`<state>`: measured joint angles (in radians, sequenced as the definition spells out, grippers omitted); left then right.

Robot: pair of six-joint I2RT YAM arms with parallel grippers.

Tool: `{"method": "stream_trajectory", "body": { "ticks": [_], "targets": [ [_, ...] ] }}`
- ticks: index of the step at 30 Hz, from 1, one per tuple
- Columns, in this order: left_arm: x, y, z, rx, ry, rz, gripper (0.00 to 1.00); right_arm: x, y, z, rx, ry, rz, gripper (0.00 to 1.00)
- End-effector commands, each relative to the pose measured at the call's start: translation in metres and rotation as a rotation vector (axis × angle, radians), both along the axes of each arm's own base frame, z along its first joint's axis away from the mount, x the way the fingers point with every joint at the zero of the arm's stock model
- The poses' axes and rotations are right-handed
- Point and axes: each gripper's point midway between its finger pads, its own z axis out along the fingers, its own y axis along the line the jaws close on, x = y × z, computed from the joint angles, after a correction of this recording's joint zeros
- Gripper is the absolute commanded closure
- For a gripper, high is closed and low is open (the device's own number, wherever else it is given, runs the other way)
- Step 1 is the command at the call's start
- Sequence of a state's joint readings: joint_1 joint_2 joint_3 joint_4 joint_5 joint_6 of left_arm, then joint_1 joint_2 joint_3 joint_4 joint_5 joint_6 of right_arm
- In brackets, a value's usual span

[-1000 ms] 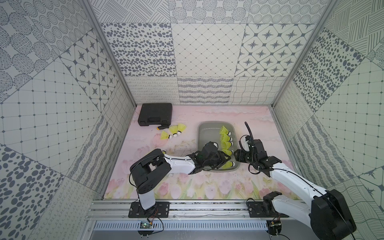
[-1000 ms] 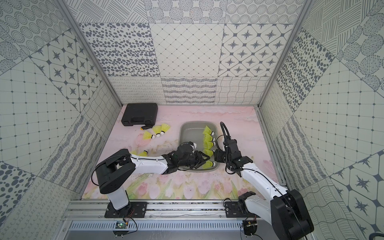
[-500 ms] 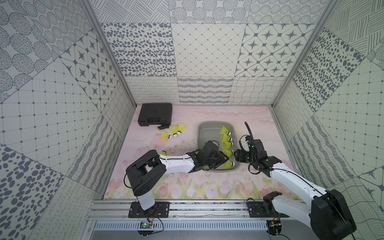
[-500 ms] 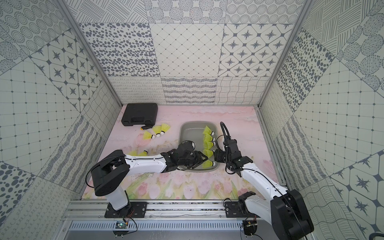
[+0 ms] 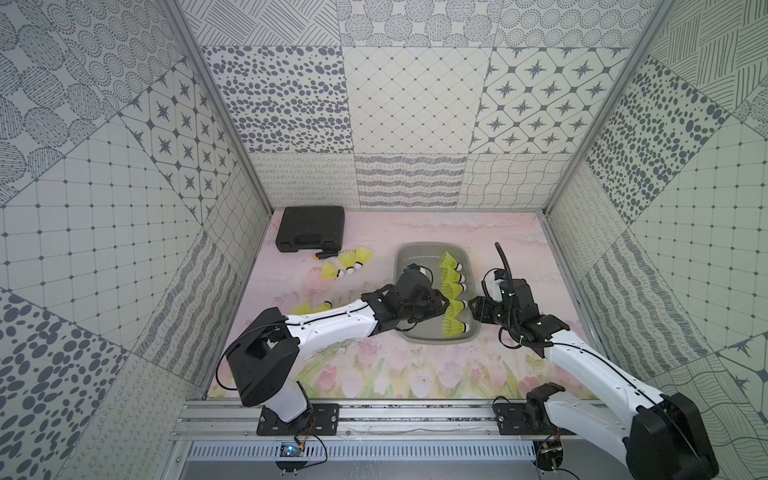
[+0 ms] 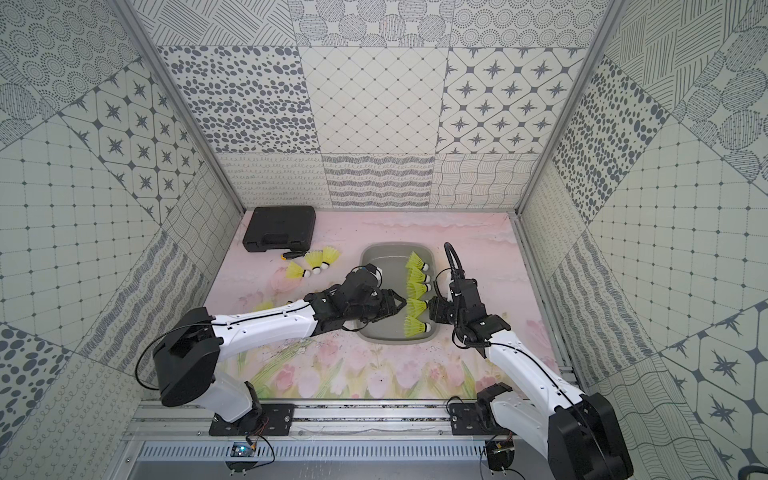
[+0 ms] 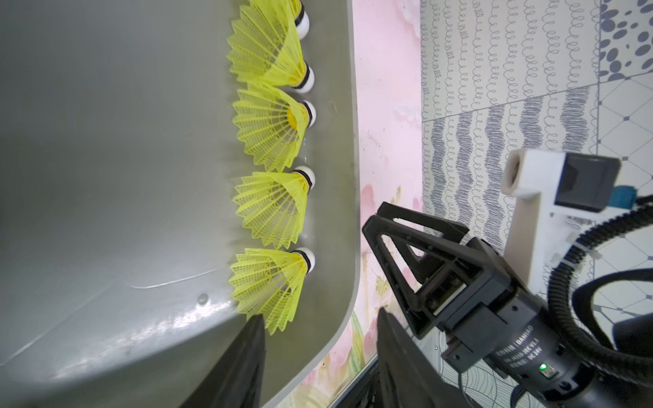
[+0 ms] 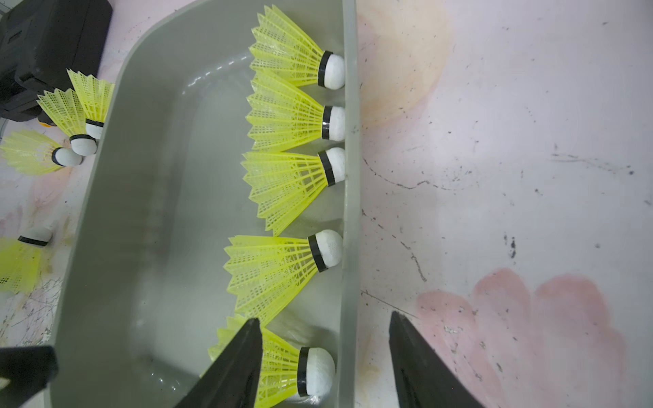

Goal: Put the shuttlecocks into the storage box
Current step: Pick up the shuttlecock at the center of the board.

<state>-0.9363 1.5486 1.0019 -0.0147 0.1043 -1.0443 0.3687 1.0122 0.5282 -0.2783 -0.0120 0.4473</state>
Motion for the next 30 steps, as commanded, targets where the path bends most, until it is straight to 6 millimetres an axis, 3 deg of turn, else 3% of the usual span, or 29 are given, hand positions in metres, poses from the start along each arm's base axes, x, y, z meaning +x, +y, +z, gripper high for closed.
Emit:
{"method": "stream_trajectory", "body": {
  "ticks": [1,9,13,19,30],
  "targets": [
    [0.018,0.066,-0.001,0.239,-0.112,0.021,0.46,0.004,-0.009,0.017,-0.037,-0.075,-0.015,0.39],
    [0.042,0.178,0.024,0.406,-0.204,0.188,0.42,0.000,-0.018,0.059,-0.053,-0.239,-0.017,0.38],
    [0.048,0.219,0.023,0.458,-0.191,0.236,0.38,-0.003,-0.016,0.068,-0.056,-0.266,0.014,0.38],
    [0.066,0.261,0.014,0.497,-0.154,0.317,0.37,-0.007,-0.007,0.069,-0.041,-0.266,0.076,0.38],
    [0.121,0.318,0.001,0.580,-0.157,0.395,0.35,-0.011,0.001,0.059,-0.028,-0.226,0.129,0.38]
  ]
}}
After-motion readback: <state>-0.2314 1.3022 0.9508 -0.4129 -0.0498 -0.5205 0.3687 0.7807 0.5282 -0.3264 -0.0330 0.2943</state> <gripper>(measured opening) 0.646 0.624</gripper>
